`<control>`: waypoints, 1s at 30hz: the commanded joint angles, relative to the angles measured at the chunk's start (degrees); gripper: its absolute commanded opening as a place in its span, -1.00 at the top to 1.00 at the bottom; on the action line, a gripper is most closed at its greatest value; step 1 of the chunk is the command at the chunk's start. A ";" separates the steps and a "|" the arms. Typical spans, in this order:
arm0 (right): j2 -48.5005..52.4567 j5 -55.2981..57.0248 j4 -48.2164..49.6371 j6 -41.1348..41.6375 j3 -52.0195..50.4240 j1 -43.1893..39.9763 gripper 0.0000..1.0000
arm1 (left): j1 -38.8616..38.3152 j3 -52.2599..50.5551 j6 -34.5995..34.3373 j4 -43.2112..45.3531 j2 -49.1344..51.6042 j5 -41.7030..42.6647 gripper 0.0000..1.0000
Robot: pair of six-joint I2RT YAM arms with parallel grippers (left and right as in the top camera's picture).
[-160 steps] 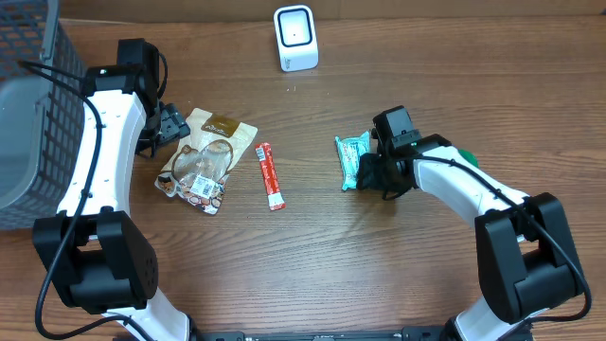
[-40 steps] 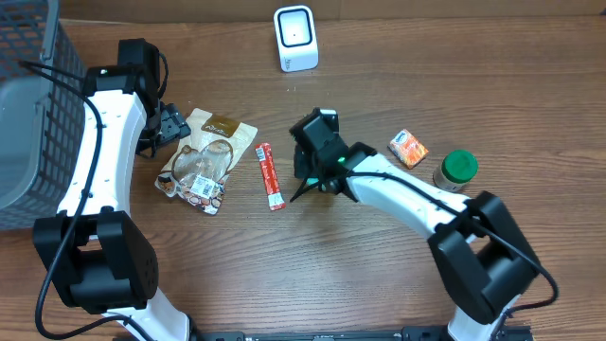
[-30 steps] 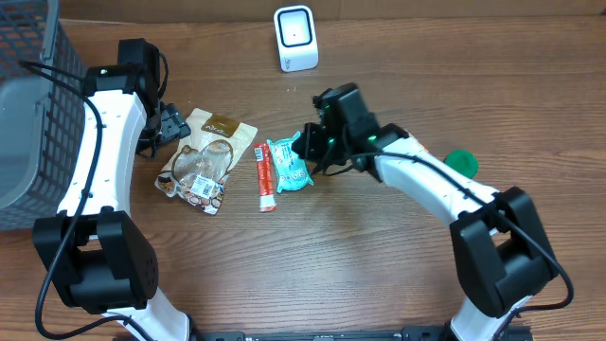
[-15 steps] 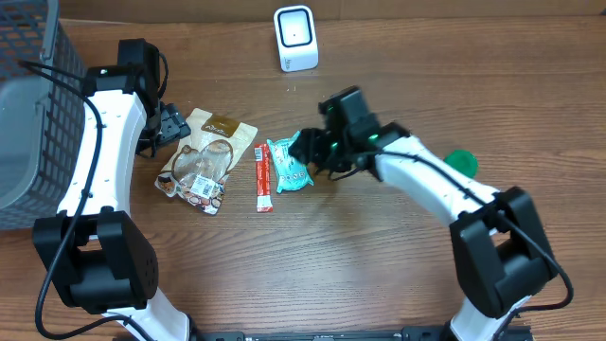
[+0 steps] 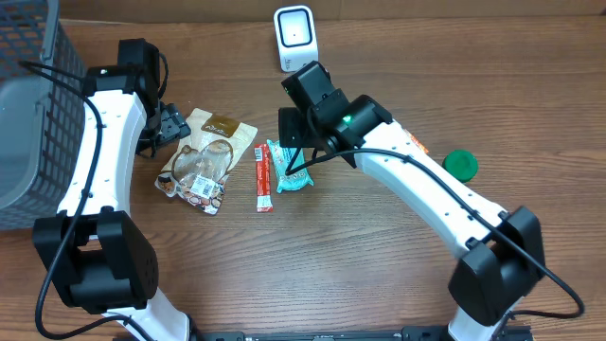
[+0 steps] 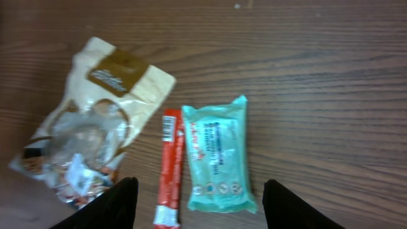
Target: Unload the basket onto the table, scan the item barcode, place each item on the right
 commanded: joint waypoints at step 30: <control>23.69 14.25 8.52 -8.48 0.20 8.35 -0.40 | -0.39 0.98 0.04 0.07 -0.46 -0.59 -1.00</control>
